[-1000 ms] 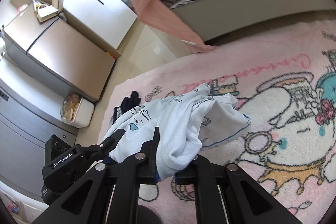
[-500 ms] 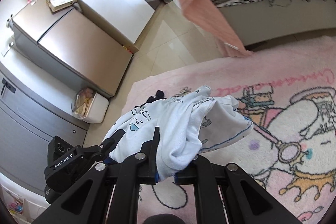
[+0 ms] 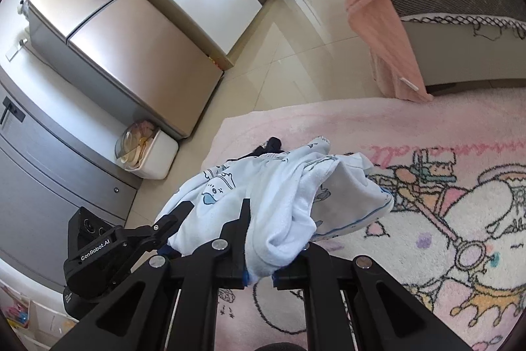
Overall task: Fold clothes
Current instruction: 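Lift the folded bundle with both grippers and carry it across the rug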
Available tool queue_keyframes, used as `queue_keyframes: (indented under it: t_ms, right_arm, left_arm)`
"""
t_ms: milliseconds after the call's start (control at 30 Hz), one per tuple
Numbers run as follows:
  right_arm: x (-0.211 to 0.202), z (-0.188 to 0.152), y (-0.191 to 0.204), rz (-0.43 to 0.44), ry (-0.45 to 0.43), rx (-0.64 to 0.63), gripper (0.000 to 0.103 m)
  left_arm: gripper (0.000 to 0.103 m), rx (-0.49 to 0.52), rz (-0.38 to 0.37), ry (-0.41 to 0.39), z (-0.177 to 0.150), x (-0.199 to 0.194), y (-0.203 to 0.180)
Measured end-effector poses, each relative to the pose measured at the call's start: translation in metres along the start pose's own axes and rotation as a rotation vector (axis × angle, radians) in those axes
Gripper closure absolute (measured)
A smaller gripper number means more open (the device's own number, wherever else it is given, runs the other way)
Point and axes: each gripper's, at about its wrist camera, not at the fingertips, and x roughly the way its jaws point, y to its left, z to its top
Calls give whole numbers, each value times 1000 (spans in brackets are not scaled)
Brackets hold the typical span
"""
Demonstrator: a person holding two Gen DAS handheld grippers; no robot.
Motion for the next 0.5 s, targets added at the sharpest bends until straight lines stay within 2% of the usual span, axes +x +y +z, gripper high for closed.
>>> queue_keyframes:
  t_ms: [267,500]
  right_arm:
    - [49,16,29,68,104,-61,97]
    - [96,46,47,126,148,-107,97]
  left_arm:
    - [93,-48,54,-98,35,-15,12]
    - [93,-46,113,-153,76,-12,17]
